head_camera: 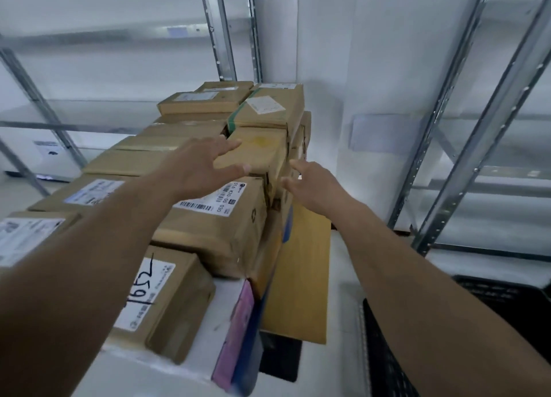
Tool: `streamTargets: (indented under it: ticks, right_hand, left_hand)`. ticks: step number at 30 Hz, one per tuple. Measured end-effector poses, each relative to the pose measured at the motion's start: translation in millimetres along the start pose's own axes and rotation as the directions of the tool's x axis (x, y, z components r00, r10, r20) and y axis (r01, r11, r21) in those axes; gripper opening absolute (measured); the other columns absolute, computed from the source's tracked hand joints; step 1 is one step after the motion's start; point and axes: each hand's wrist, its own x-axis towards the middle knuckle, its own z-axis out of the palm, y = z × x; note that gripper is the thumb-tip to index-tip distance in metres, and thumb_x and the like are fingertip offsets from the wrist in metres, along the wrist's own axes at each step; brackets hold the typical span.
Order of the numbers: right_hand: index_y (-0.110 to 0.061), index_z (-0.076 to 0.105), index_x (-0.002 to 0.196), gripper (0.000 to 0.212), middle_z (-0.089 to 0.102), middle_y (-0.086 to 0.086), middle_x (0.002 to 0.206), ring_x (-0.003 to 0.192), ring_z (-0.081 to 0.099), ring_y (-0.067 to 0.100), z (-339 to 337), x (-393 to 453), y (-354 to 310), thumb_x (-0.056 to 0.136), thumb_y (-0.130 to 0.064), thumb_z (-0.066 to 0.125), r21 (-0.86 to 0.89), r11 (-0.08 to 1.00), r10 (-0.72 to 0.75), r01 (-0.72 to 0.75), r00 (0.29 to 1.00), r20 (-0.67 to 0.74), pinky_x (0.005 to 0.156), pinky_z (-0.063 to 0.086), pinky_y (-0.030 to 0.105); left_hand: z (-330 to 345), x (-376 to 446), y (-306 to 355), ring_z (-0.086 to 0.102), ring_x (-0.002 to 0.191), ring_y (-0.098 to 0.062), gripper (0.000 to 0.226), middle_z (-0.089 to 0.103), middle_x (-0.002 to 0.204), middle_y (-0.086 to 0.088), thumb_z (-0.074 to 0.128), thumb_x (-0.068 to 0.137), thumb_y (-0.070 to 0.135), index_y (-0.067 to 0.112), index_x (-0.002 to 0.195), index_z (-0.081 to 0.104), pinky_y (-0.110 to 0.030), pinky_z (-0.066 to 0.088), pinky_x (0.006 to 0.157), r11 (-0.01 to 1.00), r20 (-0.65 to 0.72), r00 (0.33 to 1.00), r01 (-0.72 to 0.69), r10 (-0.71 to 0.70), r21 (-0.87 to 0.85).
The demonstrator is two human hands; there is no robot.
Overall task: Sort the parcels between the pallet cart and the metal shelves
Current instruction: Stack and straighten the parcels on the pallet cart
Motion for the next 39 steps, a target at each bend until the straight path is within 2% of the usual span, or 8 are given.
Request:
streamTargets:
  ticks: [3,7,12,16,20,27,35,39]
  right_hand:
    - [-0.020,0.048,0.087,0.021,0.049,-0.001,0.084,0.083,0.050,0.019,9,-22,0,0.096,-0.039,0.045,0.001,1.000,0.012,-0.012,1.000,0.023,0.061,0.036,0.028]
    - [-0.023,0.044,0.080,0.023,0.052,0.000,0.082,0.075,0.053,0.017,28,-53,3,0.096,-0.038,0.042,0.030,1.000,-0.004,0.002,0.998,0.062,0.056,0.035,0.029]
    - [-0.014,0.048,0.124,0.038,0.051,-0.002,0.109,0.091,0.048,0.016,46,-81,-8,0.097,-0.040,0.041,0.007,0.997,-0.072,0.071,0.990,0.122,0.073,0.041,0.034]
    - [-0.016,0.037,0.139,0.050,0.045,0.009,0.136,0.120,0.045,0.027,46,-101,-29,0.096,-0.040,0.043,-0.072,0.989,-0.117,0.125,0.986,0.115,0.092,0.043,0.041]
    - [-0.018,0.036,0.138,0.049,0.043,0.005,0.135,0.117,0.047,0.026,40,-124,-53,0.095,-0.041,0.044,-0.167,0.961,-0.222,0.221,0.975,0.015,0.088,0.045,0.041]
    - [-0.023,0.024,0.148,0.057,0.025,0.007,0.155,0.140,0.025,0.027,63,-163,-111,0.097,-0.042,0.042,-0.289,0.915,-0.297,0.281,0.955,-0.012,0.108,0.030,0.044]
    - [-0.023,0.032,0.146,0.053,0.029,0.005,0.152,0.137,0.028,0.025,143,-192,-220,0.096,-0.035,0.046,-0.318,0.824,-0.505,0.469,0.862,-0.036,0.105,0.033,0.040]
    - [-0.023,0.036,0.143,0.051,0.028,0.006,0.152,0.136,0.025,0.027,196,-203,-267,0.094,-0.034,0.048,-0.316,0.784,-0.558,0.535,0.830,0.019,0.106,0.030,0.041]
  left_hand:
    - [-4,-33,12,0.028,0.138,-0.015,0.075,0.035,0.150,0.003,0.045,0.076,0.069,0.031,0.141,0.039,-0.036,0.021,0.111,0.999,-0.040,0.999,0.017,-0.015,0.047]
    - [-9,-83,18,0.027,0.137,-0.011,0.076,0.034,0.150,0.008,0.044,0.074,0.072,0.037,0.141,0.038,-0.028,0.020,0.103,0.993,-0.095,0.989,0.117,-0.114,0.018]
    - [-11,-141,16,0.021,0.140,-0.010,0.090,0.028,0.152,0.013,0.036,0.061,0.082,0.042,0.142,0.032,-0.038,0.020,0.113,0.952,-0.049,0.952,0.305,-0.303,0.021]
    - [-10,-173,19,0.023,0.140,-0.012,0.079,0.030,0.151,0.012,0.041,0.070,0.077,0.043,0.141,0.033,-0.039,0.021,0.111,0.941,-0.115,0.938,0.335,-0.328,0.054]
    - [-7,-203,19,0.022,0.140,-0.013,0.076,0.030,0.151,0.012,0.041,0.071,0.075,0.044,0.140,0.033,-0.040,0.021,0.111,0.926,-0.240,0.897,0.378,-0.370,-0.015]
    - [3,-257,-5,0.022,0.140,-0.013,0.067,0.028,0.152,0.012,0.047,0.080,0.067,0.044,0.141,0.031,-0.041,0.025,0.108,0.888,-0.338,0.822,0.434,-0.459,-0.151]
    - [-23,-336,-86,0.030,0.136,-0.018,0.066,0.036,0.149,0.004,0.052,0.081,0.060,0.034,0.140,0.040,-0.039,0.029,0.107,0.863,-0.480,0.723,0.468,-0.497,-0.189]
    - [-38,-385,-136,0.027,0.138,-0.020,0.074,0.033,0.151,0.000,0.043,0.077,0.067,0.030,0.141,0.040,-0.044,0.027,0.111,0.827,-0.485,0.684,0.534,-0.545,-0.176]
